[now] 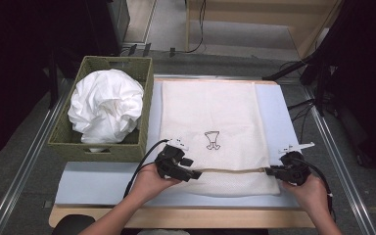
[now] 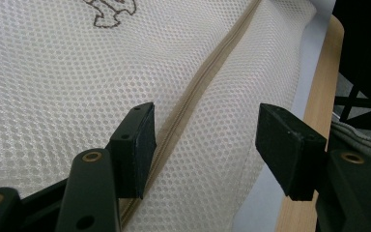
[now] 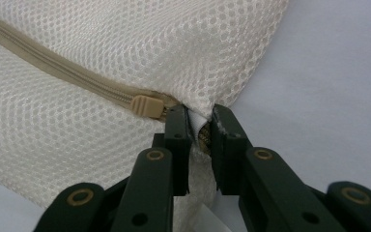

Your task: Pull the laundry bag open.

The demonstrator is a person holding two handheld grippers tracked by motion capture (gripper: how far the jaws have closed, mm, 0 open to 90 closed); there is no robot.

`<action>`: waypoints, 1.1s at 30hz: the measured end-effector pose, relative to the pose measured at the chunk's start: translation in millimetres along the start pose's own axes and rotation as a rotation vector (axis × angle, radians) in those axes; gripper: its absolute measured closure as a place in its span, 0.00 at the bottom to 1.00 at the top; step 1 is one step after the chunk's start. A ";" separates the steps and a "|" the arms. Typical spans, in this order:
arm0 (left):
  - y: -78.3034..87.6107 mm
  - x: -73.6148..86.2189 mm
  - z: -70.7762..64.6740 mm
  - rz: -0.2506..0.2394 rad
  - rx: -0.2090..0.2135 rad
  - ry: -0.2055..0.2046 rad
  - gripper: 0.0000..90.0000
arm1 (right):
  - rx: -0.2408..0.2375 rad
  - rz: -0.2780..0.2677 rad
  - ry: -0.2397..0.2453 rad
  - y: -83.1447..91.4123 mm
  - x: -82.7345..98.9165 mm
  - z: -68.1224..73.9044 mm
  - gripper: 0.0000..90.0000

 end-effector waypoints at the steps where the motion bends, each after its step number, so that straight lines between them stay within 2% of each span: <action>1: 0.1 0.0 -0.2 0.000 0.001 0.000 0.45 | -0.006 0.004 0.000 0.1 -0.7 -0.4 0.90; 3: 0.1 -0.1 -0.2 0.000 0.004 -0.002 0.46 | -0.014 0.003 -0.013 0.2 -1.3 -0.7 0.91; 4: 0.2 -0.2 -0.3 0.001 0.005 0.000 0.48 | -0.035 0.003 -0.051 0.8 -3.0 -1.6 0.92; 5: 0.2 -0.2 -1.0 0.004 0.011 0.008 0.49 | -0.046 -0.001 -0.063 1.0 -4.0 -2.2 0.92; 9: 0.7 -0.4 -2.5 0.006 0.021 0.007 0.53 | -0.061 -0.009 -0.064 2.6 -5.8 -2.8 0.92; 12: 1.3 -1.1 -5.3 0.003 0.045 0.011 0.56 | -0.097 -0.049 -0.081 9.9 -8.5 -0.8 0.92; 15: 1.6 -1.7 -7.1 0.003 0.067 0.016 0.58 | -0.108 -0.062 -0.081 13.2 -9.2 0.1 0.92; 19: 1.7 -4.4 -11.9 0.000 0.079 0.000 0.63 | -0.130 -0.097 -0.077 20.7 -10.4 0.5 0.92; 24: -2.5 -14.7 -24.1 0.019 0.087 -0.019 0.58 | -0.144 -0.140 -0.066 28.3 -11.6 4.1 0.92; 33: -7.9 -34.2 -34.7 0.022 0.137 -0.027 0.62 | -0.168 -0.160 -0.046 33.4 -12.9 5.7 0.91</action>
Point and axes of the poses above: each handheld gripper's, and its own axes: y roughly backward along the jaws, x roughly out of its underside, z roughly to its left, the point moved 3 cm from there along -y, roughly forward along the jaws, and after that the axes turned 15 degrees about -x, right-handed, at the moved point
